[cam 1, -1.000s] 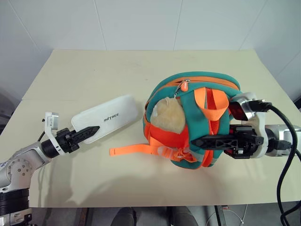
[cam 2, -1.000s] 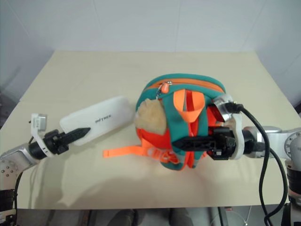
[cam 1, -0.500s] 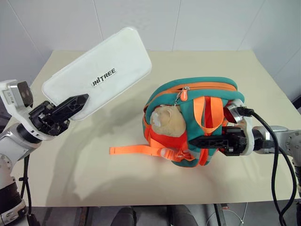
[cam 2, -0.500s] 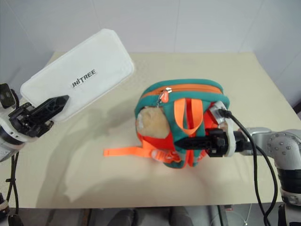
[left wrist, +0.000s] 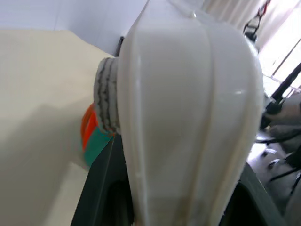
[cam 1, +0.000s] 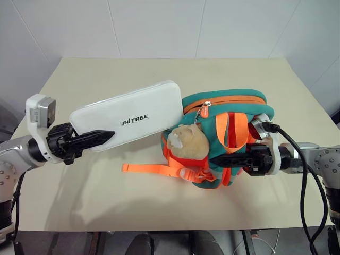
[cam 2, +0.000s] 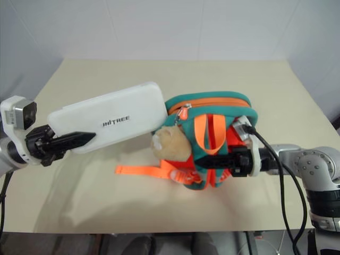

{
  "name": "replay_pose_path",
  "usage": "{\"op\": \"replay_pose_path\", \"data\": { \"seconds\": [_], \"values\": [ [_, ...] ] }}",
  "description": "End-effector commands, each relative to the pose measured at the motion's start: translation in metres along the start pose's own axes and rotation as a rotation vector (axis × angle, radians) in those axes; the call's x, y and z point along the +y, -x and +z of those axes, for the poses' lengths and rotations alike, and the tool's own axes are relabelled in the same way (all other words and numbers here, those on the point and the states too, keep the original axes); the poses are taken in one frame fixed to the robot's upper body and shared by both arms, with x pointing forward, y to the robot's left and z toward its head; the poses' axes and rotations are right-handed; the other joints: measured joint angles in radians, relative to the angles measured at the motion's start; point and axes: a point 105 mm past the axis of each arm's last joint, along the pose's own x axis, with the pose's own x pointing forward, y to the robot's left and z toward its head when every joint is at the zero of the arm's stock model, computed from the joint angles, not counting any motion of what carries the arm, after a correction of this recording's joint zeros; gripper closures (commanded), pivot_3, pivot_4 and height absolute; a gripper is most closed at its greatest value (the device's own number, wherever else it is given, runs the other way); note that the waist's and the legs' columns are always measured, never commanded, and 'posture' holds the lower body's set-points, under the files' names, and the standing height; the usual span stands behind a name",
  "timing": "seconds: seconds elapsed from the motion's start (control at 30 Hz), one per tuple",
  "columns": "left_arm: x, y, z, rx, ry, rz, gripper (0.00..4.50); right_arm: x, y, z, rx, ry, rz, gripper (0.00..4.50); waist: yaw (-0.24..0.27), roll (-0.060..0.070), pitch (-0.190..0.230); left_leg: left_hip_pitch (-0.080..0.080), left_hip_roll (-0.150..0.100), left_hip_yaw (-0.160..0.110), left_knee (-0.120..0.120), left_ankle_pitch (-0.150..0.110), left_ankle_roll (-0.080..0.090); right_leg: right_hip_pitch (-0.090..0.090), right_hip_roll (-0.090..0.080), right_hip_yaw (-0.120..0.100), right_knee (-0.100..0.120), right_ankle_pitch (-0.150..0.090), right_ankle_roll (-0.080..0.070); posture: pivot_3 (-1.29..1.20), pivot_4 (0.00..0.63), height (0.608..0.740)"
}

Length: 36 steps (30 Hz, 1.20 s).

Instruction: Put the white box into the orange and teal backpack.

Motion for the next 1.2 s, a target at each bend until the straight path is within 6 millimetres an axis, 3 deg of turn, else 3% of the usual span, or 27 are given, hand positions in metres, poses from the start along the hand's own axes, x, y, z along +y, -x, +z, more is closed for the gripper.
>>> {"op": "replay_pose_path", "data": {
  "seconds": [0.03, 0.33, 0.47, 0.63, 0.83, 1.03, 1.2],
  "values": [
    [0.005, 0.000, -0.005, 0.102, -0.098, -0.003, 3.19, 0.008, 0.001, 0.004, -0.014, 0.041, 0.008, 3.96, 0.000, 0.000, 0.000, 0.000, 0.000, 0.000, 0.000, 0.000, 0.000, 0.000, 0.000, 0.000, 0.001, 0.000, 0.000, 0.00, 0.150, 0.740],
    [0.018, -0.010, -0.006, 0.233, -0.349, -0.066, 3.19, 0.008, 0.000, 0.005, -0.020, 0.044, 0.006, 3.96, 0.002, 0.000, 0.000, 0.000, 0.000, 0.000, 0.001, 0.000, 0.001, 0.000, 0.000, 0.000, 0.002, 0.001, 0.001, 0.00, 0.150, 0.740],
    [0.026, -0.017, 0.006, 0.251, -0.419, -0.073, 3.19, 0.008, -0.001, 0.005, -0.023, 0.045, 0.010, 3.96, 0.004, 0.000, 0.000, -0.001, 0.000, 0.000, 0.002, -0.001, 0.001, 0.000, 0.000, -0.001, 0.003, 0.001, 0.001, 0.00, 0.150, 0.740],
    [0.036, -0.023, 0.023, 0.229, -0.449, -0.052, 3.19, 0.009, -0.002, 0.004, -0.027, 0.043, 0.012, 3.96, 0.002, 0.000, 0.000, -0.001, 0.000, 0.000, 0.004, -0.001, 0.003, 0.001, 0.000, 0.000, 0.003, 0.001, 0.002, 0.00, 0.150, 0.740],
    [0.044, -0.023, 0.028, 0.263, -0.481, -0.056, 3.19, 0.010, -0.002, 0.003, -0.034, 0.039, 0.010, 3.96, -0.001, 0.000, 0.000, -0.001, 0.000, 0.000, 0.004, -0.001, 0.003, 0.001, 0.001, 0.000, 0.005, 0.001, 0.002, 0.00, 0.150, 0.740],
    [0.040, -0.024, 0.020, 0.359, -0.442, -0.143, 3.19, 0.010, -0.003, 0.002, -0.036, 0.033, 0.013, 3.96, -0.001, 0.000, 0.000, -0.001, 0.000, 0.000, 0.005, -0.001, 0.003, 0.000, 0.001, 0.000, 0.006, 0.001, 0.002, 0.00, 0.150, 0.740],
    [0.035, -0.042, 0.021, 0.387, -0.449, -0.244, 3.19, 0.010, -0.005, 0.002, -0.037, 0.032, 0.022, 3.96, 0.000, 0.000, 0.000, -0.002, 0.000, 0.000, 0.005, -0.001, 0.003, 0.000, 0.001, 0.000, 0.006, 0.001, 0.002, 0.00, 0.150, 0.740]
  ]
}}
